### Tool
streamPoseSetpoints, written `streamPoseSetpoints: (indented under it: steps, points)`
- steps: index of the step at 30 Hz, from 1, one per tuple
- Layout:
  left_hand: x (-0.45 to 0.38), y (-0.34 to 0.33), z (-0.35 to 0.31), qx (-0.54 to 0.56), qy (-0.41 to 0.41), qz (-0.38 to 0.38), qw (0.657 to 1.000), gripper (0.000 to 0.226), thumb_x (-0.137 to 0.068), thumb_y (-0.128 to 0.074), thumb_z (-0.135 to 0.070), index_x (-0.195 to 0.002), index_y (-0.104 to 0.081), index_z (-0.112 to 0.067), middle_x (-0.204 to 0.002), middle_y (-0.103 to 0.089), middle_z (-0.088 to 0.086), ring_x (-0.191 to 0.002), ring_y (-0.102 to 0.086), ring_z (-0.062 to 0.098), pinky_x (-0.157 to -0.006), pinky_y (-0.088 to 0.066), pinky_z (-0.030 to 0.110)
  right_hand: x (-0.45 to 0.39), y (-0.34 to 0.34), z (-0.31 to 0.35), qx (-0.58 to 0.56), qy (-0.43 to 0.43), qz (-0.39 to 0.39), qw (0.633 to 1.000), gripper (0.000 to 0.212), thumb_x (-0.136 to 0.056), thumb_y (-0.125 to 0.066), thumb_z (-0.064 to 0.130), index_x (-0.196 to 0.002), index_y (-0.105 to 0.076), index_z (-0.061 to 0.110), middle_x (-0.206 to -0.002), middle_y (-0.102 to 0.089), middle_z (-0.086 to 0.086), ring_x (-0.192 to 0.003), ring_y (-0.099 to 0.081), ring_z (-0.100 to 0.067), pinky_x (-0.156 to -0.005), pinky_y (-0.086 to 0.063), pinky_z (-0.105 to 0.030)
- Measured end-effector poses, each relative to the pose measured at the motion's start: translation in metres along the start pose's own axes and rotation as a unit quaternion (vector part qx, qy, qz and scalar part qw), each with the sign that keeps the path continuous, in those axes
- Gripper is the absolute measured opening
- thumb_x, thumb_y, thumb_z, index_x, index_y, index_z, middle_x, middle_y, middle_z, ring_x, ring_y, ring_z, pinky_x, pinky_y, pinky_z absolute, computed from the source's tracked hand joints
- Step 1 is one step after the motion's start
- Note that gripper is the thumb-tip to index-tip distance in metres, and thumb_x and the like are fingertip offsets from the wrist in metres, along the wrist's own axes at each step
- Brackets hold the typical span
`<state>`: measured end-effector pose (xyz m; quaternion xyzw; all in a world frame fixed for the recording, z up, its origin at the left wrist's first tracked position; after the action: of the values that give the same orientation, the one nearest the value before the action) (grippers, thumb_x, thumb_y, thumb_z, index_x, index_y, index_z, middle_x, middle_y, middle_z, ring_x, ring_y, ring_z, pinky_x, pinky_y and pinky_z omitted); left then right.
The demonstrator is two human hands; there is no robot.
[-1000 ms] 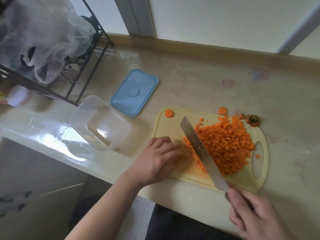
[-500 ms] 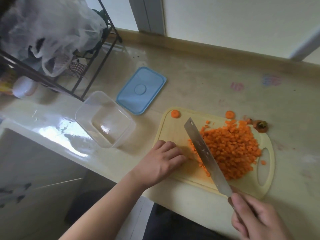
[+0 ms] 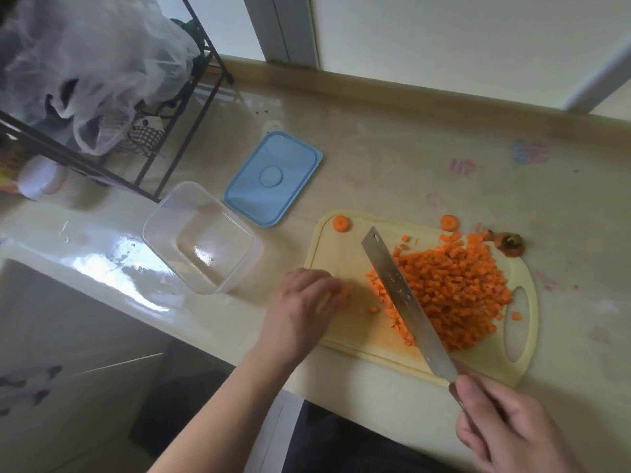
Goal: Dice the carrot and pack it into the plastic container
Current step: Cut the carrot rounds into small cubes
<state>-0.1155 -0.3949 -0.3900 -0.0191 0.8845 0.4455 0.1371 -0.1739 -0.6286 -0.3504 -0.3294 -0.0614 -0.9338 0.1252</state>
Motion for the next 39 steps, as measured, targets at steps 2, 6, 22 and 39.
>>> streamPoseSetpoints:
  steps: [2,6,22,39]
  points:
    - [-0.010,0.006,0.016,0.024,0.080,-0.007,0.996,0.011,-0.080,-0.084,-0.010,-0.089,-0.079,-0.009,-0.090,-0.072,0.000,-0.079,-0.066,0.016,-0.073,-0.055,0.031,0.001,-0.001,0.000,0.005,0.006,-0.005,1.000,0.059,-0.052,-0.059,0.084,-0.101,-0.070,0.052,-0.044,-0.039,-0.007,-0.035,-0.037,-0.015,-0.039,-0.030,-0.015]
    - [-0.018,-0.013,0.028,0.092,0.189,0.115,0.971,0.010,-0.075,-0.086,-0.009,-0.082,-0.079,-0.013,-0.085,-0.068,-0.007,-0.073,-0.058,-0.001,-0.067,-0.042,0.011,0.001,-0.001,-0.002,-0.005,0.006,-0.010,1.000,0.023,-0.084,-0.054,0.056,-0.083,-0.074,0.045,-0.044,-0.039,-0.009,-0.034,-0.036,-0.014,-0.039,-0.030,-0.016]
    - [0.013,-0.023,0.000,0.080,0.068,0.136,0.985,0.012,-0.078,-0.076,-0.019,-0.088,-0.077,-0.014,-0.103,-0.055,-0.013,-0.083,-0.059,0.008,-0.074,-0.048,0.025,-0.005,-0.008,-0.018,-0.008,-0.009,-0.005,1.000,0.022,-0.078,-0.054,0.046,-0.089,-0.073,0.048,-0.046,-0.035,-0.011,-0.037,-0.033,-0.015,-0.039,-0.027,-0.019]
    - [0.024,-0.016,0.002,0.092,0.027,-0.003,0.995,0.021,-0.090,-0.072,-0.026,-0.097,-0.076,-0.006,-0.112,-0.064,0.005,-0.098,-0.064,0.016,-0.083,-0.055,0.027,-0.025,-0.033,-0.039,0.090,0.035,0.011,0.995,0.036,-0.074,-0.047,0.063,-0.108,-0.060,0.062,-0.043,-0.048,0.006,-0.042,-0.045,-0.004,-0.047,-0.037,-0.021]
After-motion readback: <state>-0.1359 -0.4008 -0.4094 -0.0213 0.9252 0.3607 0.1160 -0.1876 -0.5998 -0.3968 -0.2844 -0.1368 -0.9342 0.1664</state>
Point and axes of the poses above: each hand's wrist, its own x-axis away from the middle knuckle, its own y-axis out of the back of the hand, z = x × y, the point moved 9 cm from there along -x, towards the middle knuckle
